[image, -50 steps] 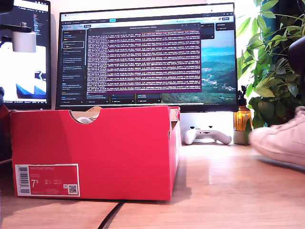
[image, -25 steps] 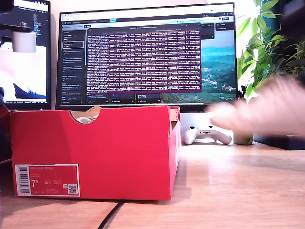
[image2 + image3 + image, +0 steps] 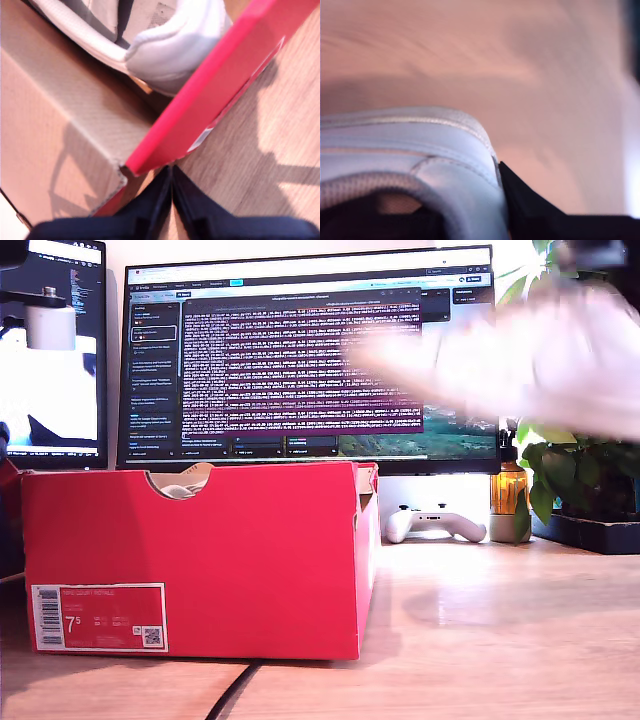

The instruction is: Pack the white shoes by picking the first shoe and placing it inside the red shoebox, left side, then picking and rotating the second shoe and placing it in the shoebox

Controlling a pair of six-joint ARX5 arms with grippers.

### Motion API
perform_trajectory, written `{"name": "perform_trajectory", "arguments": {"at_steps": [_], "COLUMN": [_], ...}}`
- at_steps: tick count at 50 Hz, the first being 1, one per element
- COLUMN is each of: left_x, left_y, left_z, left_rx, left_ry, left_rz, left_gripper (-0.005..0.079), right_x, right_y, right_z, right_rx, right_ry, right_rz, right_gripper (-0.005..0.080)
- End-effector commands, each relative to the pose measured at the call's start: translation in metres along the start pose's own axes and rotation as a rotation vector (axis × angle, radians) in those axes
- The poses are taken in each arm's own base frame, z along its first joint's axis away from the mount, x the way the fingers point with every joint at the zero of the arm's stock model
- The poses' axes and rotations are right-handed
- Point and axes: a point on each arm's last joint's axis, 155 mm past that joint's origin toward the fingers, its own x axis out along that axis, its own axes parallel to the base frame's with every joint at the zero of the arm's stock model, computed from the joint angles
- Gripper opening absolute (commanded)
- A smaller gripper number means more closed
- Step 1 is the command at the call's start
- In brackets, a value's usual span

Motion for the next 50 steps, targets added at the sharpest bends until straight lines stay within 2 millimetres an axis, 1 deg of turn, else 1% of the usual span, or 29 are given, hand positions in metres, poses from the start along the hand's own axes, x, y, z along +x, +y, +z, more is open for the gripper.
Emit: {"name": "perform_trajectory", "arguments": {"at_steps": [1,5,8,14,19,28,34,46,50], "left_x": [0.0,0.0,0.0,0.0,0.0,0.0,0.0,0.0,0.0], "left_y": [0.0,0.0,0.0,0.0,0.0,0.0,0.0,0.0,-0.001], "left_z": [0.002,0.002,0.002,0.002,0.002,0.002,0.002,0.002,0.003], "left_rx": [-0.007,-0.007,-0.007,-0.007,-0.007,-0.007,-0.007,-0.007,-0.007], "left_ry": [-0.005,-0.003,-0.004,-0.004,-0.004,-0.004,-0.004,-0.004,-0.007], "left_rz": [0.0,-0.001,-0.001,-0.001,-0.001,-0.001,-0.001,-0.002,-0.006], "left_gripper": [-0.0019,-0.0019,-0.0019,-0.0019,-0.0019,-0.0019,-0.0019,-0.0019,-0.0019], "right_x": [-0.017,-0.026,-0.032,-0.044,-0.053,-0.066,-0.068,-0.06,-0.056], "right_y": [0.022,0.046,0.063,0.095,0.114,0.136,0.148,0.171,0.175], "right_z": [0.029,0.049,0.061,0.077,0.088,0.113,0.127,0.152,0.161], "right_rx": [-0.097,-0.191,-0.244,-0.336,-0.42,-0.509,-0.536,-0.617,-0.627], "right_ry": [-0.12,-0.214,-0.274,-0.372,-0.442,-0.572,-0.634,-0.733,-0.765], "right_rz": [0.083,0.17,0.23,0.33,0.356,0.355,0.357,0.348,0.34], "right_gripper": [-0.0011,-0.0011,-0.0011,-0.0011,-0.0011,-0.0011,-0.0011,-0.0011,-0.0011]}}
